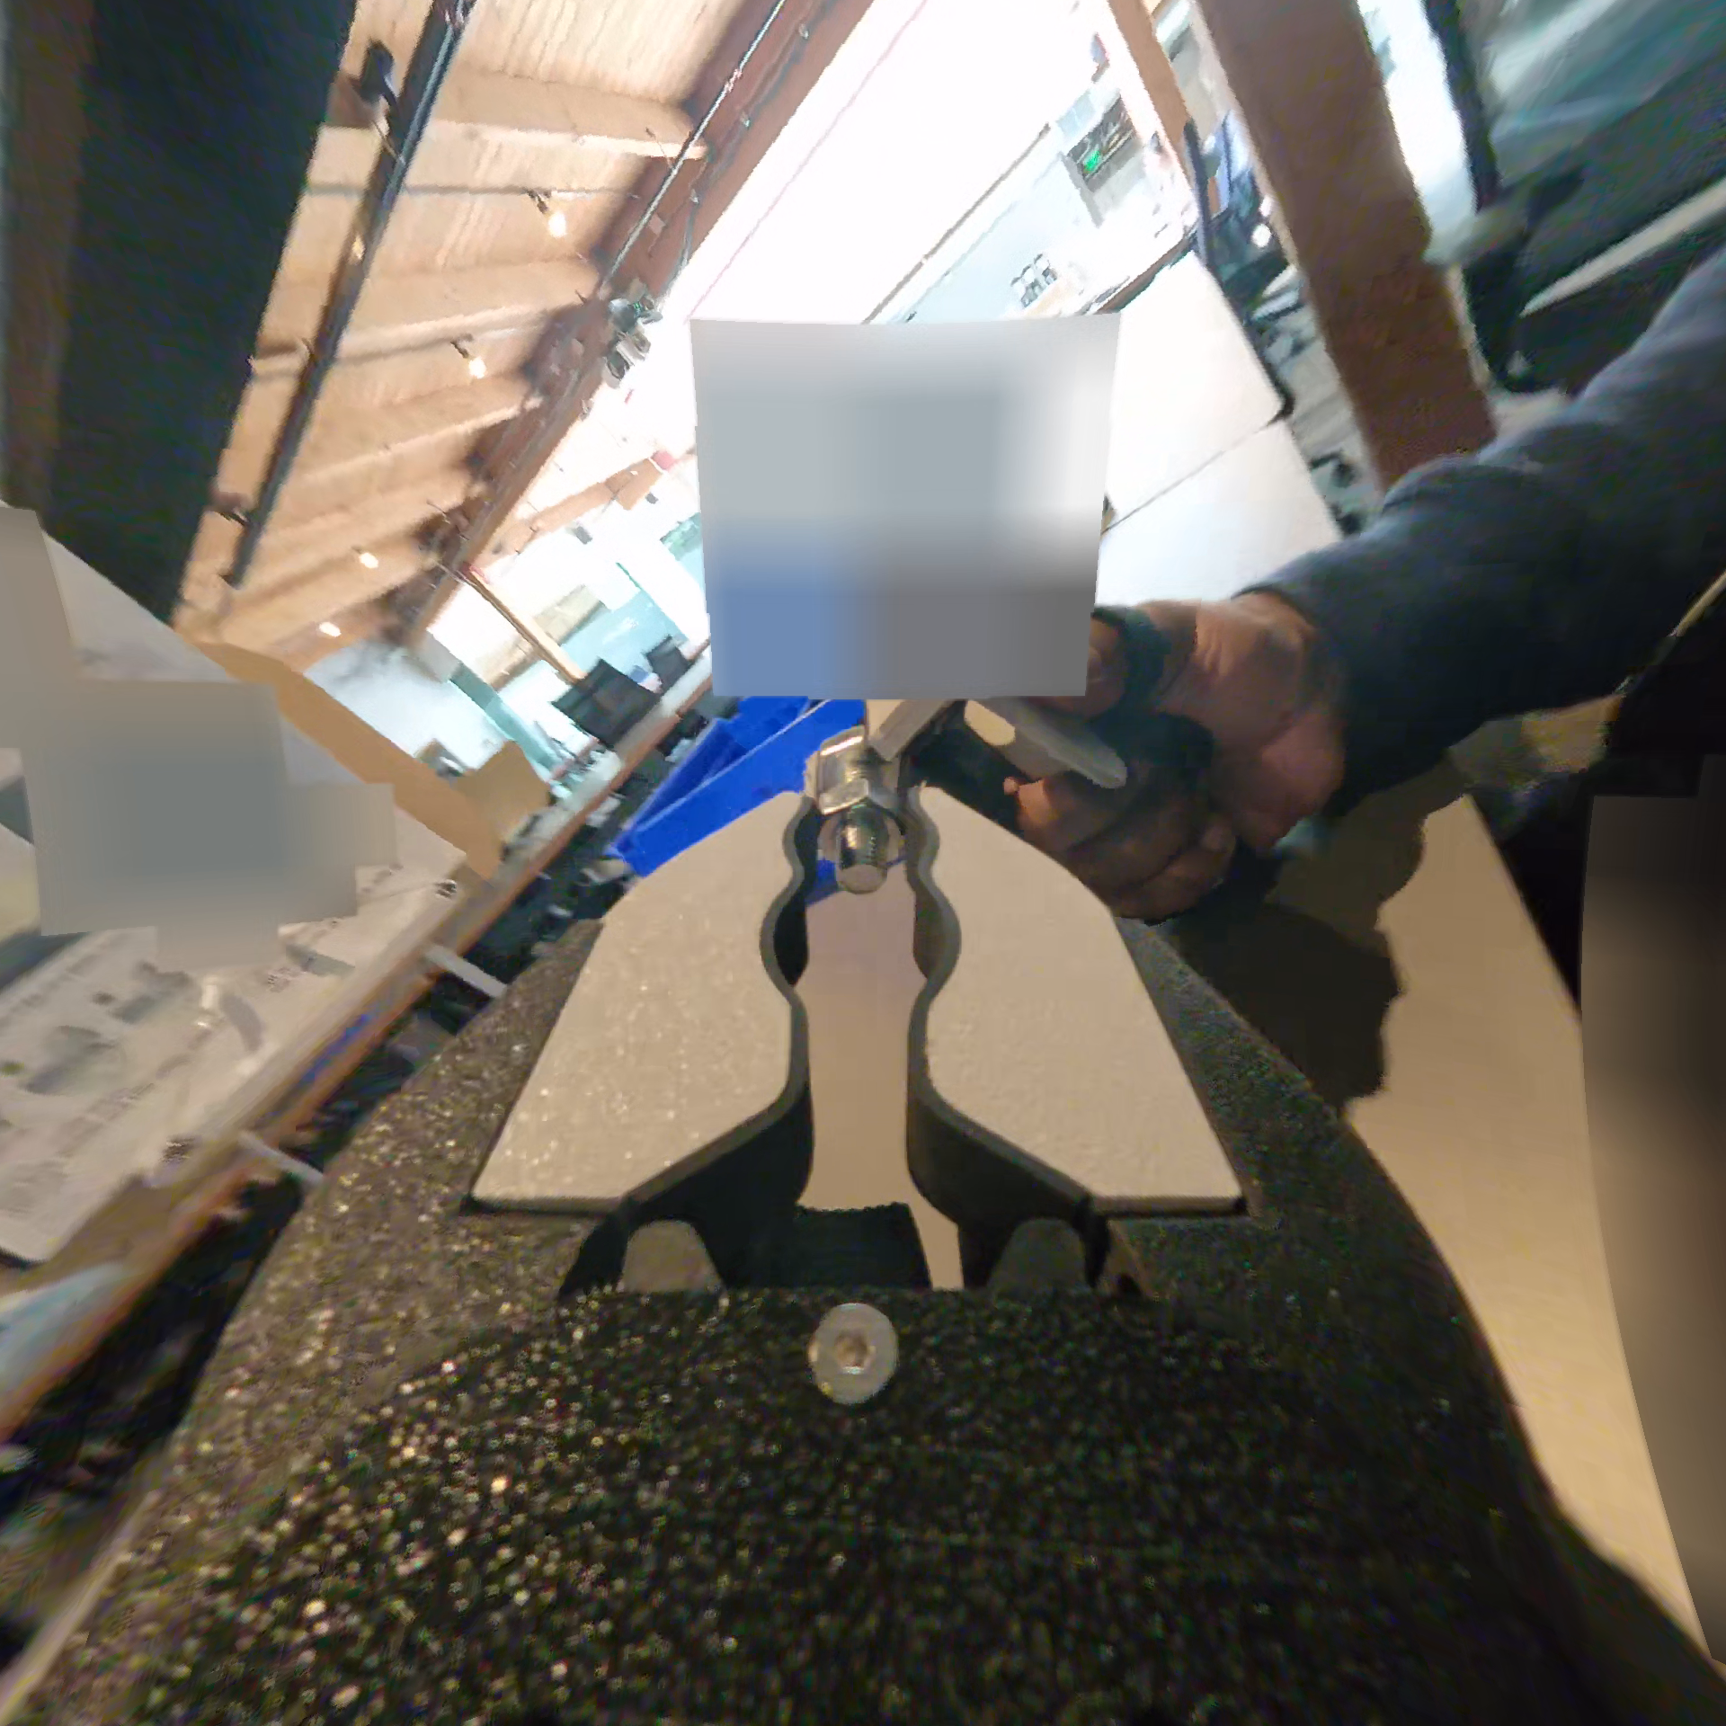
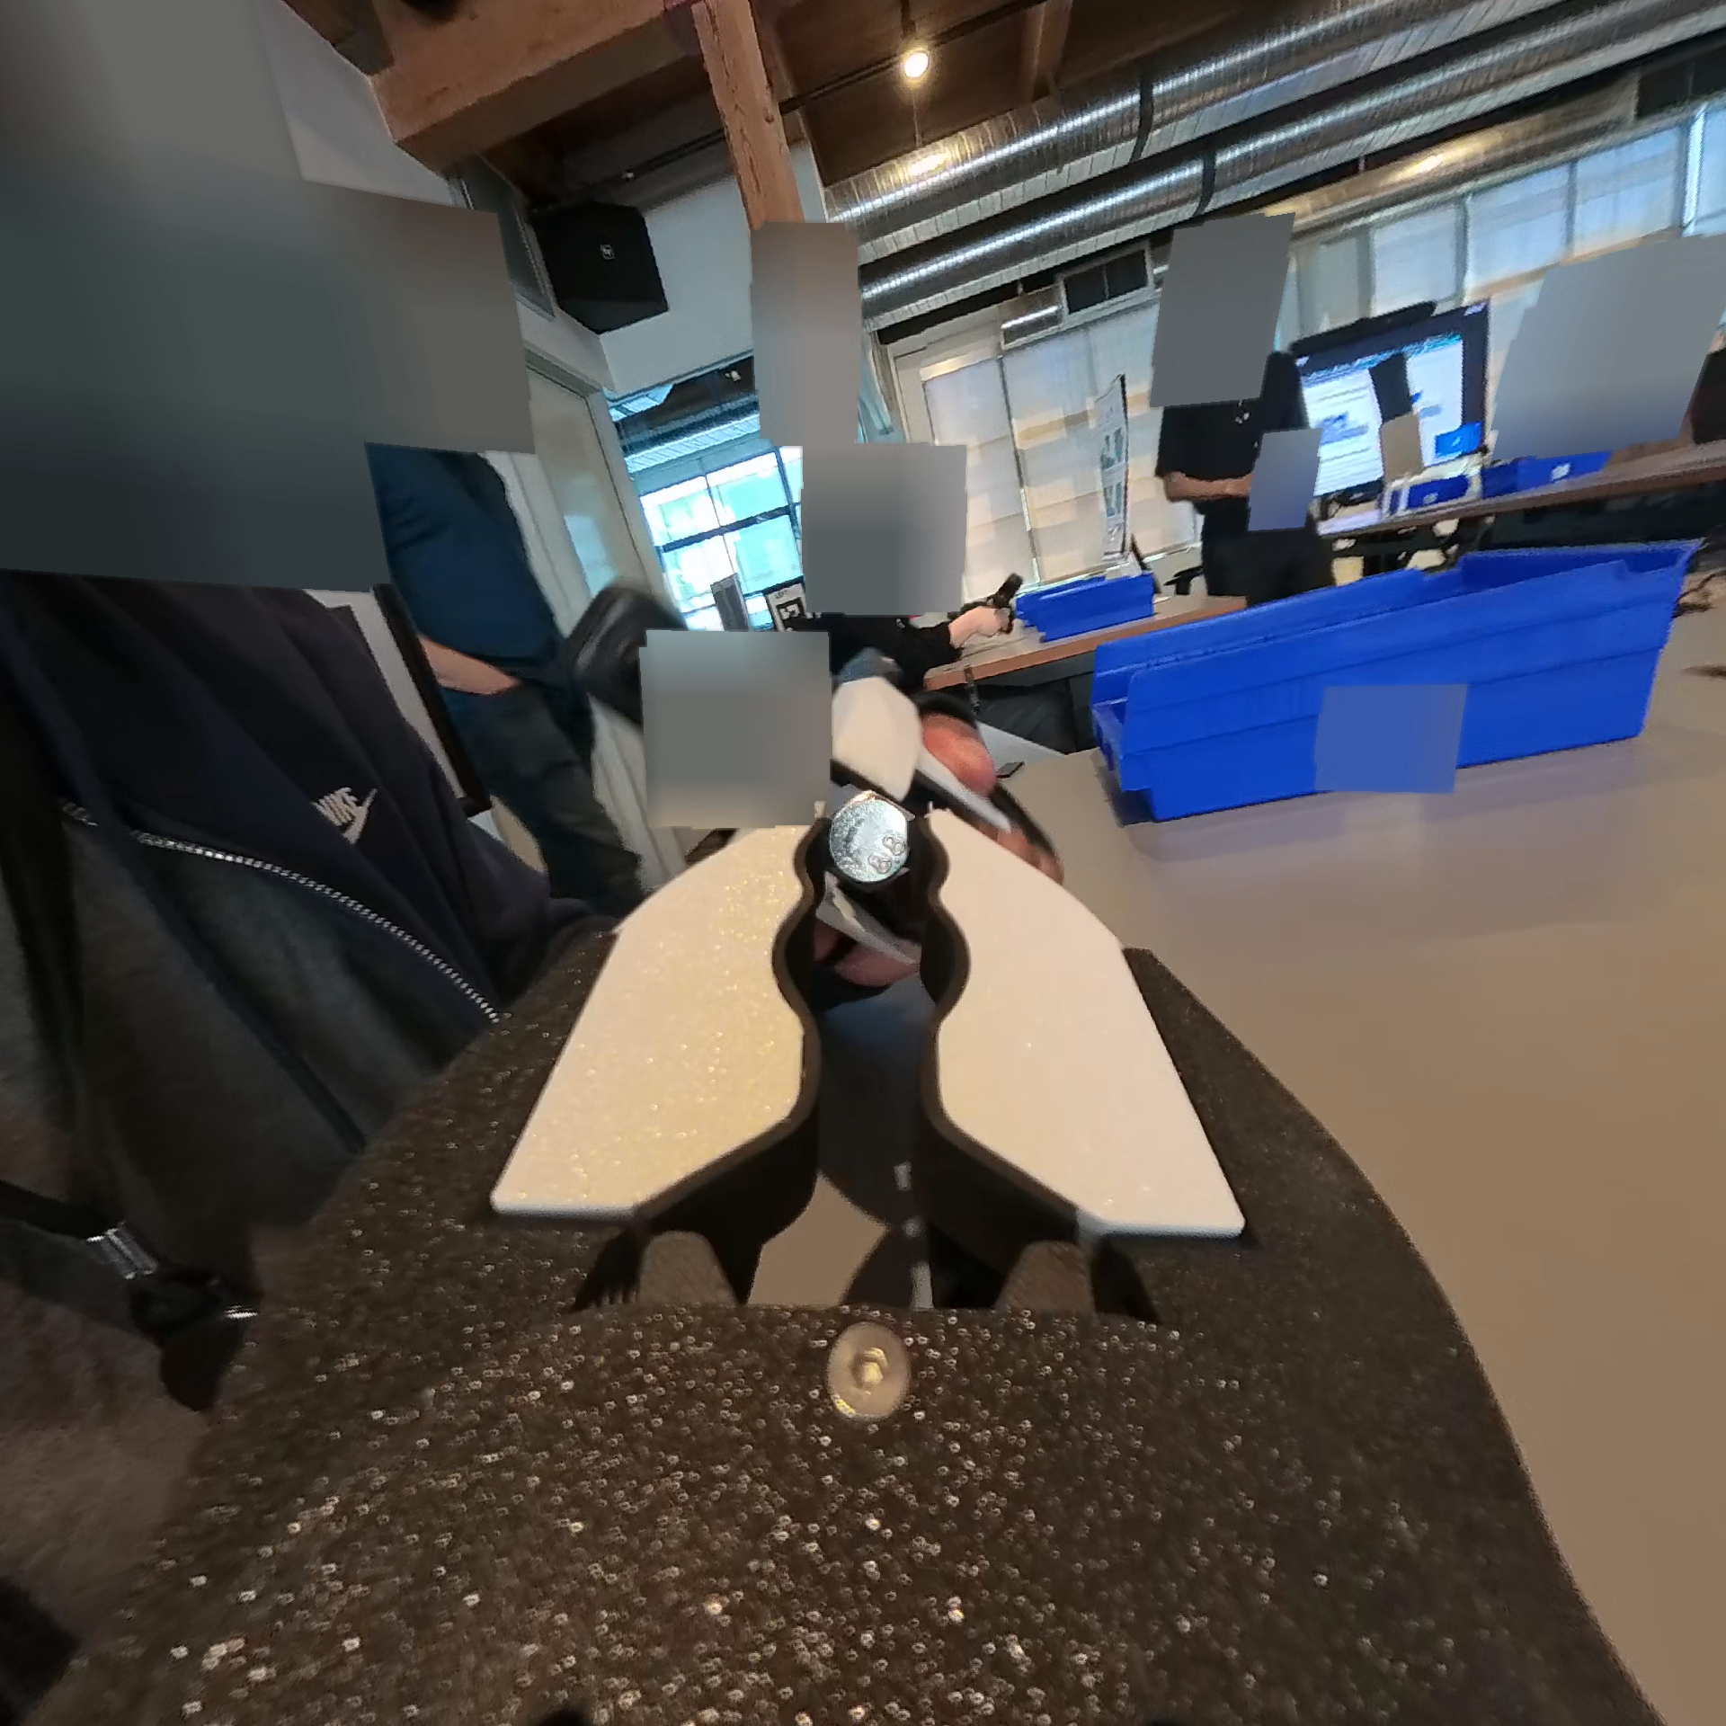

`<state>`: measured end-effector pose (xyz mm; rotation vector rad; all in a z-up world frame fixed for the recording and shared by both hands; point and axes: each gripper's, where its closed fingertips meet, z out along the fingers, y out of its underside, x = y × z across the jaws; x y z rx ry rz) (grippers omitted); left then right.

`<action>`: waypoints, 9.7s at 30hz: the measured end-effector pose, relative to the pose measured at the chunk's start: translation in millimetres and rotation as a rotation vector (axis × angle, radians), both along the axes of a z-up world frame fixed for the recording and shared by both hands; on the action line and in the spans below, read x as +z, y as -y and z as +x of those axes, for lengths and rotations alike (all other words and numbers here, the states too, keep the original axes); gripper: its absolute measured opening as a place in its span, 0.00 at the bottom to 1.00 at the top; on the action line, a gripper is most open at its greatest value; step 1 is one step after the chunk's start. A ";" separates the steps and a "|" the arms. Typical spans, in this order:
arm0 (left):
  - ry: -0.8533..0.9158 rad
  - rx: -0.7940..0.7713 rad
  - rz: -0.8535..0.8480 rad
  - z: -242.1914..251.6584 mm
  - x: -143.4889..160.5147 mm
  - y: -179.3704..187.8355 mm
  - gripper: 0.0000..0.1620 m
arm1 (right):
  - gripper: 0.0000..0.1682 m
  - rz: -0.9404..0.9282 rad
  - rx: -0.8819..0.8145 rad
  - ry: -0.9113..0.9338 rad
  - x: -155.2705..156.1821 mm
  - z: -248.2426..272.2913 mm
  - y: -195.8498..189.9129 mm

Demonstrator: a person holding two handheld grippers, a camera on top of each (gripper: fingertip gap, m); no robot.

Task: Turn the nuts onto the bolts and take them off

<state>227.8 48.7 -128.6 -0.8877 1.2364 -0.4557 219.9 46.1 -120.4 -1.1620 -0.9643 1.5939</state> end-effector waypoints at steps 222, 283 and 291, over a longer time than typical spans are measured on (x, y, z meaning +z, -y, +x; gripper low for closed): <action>0.208 -0.055 -0.282 0.6 11.1 -11.2 0.21 | 0.10 0.026 -0.127 -0.039 6.8 12.5 -14.2; 0.338 -0.587 -1.414 2.4 -2.5 -0.6 0.10 | 0.10 0.097 -0.110 0.026 1.4 4.2 -6.0; 0.422 -0.685 -1.446 2.3 1.4 -3.0 0.12 | 0.10 0.091 -0.131 0.004 4.6 8.1 -8.9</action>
